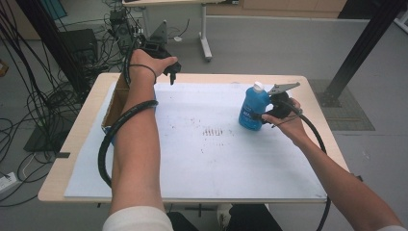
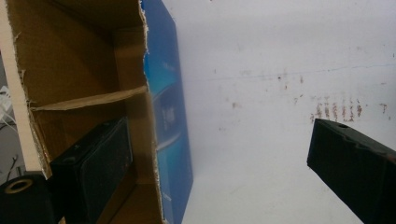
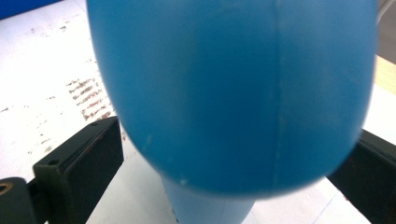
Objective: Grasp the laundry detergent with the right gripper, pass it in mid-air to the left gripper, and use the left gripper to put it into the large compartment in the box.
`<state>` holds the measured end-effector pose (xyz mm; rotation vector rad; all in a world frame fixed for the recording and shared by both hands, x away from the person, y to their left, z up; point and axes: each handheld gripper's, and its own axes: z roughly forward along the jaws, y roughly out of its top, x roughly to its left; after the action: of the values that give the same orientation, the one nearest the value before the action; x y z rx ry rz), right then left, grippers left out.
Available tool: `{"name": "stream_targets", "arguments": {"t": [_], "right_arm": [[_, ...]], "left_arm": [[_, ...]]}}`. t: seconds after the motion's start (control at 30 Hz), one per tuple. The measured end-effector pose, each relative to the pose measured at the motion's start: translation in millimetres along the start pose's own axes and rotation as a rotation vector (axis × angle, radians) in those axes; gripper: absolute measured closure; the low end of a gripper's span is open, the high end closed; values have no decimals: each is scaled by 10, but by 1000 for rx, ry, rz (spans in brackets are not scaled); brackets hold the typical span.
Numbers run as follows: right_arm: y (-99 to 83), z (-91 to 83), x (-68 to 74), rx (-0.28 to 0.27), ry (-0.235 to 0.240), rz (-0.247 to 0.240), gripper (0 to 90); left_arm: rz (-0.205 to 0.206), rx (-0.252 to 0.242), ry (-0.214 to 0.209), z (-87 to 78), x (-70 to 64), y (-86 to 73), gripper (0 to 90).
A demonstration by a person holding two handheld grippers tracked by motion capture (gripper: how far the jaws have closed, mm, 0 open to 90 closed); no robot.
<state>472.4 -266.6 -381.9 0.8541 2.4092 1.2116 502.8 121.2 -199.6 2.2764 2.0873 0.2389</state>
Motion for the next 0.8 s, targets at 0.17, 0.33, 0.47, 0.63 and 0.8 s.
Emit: {"name": "stream_targets", "arguments": {"t": [0.17, 0.33, 0.47, 0.63, 0.8], "right_arm": [[3, 19, 11, -19, 8, -4, 22], [-22, 41, 8, -21, 8, -1, 22], [-30, 42, 10, -26, 6, -1, 21], [-34, 47, 7, -32, 4, 0, 21], [-36, 48, 8, -39, 5, 0, 21]], "left_arm": [[3, 1, -3, 11, -17, 6, 69], [4, 1, 0, 9, -40, 20, 69], [8, 3, 0, 7, -53, 28, 69], [9, 2, -1, 11, -64, 30, 69], [7, 3, -1, 15, -64, 29, 69]]}}
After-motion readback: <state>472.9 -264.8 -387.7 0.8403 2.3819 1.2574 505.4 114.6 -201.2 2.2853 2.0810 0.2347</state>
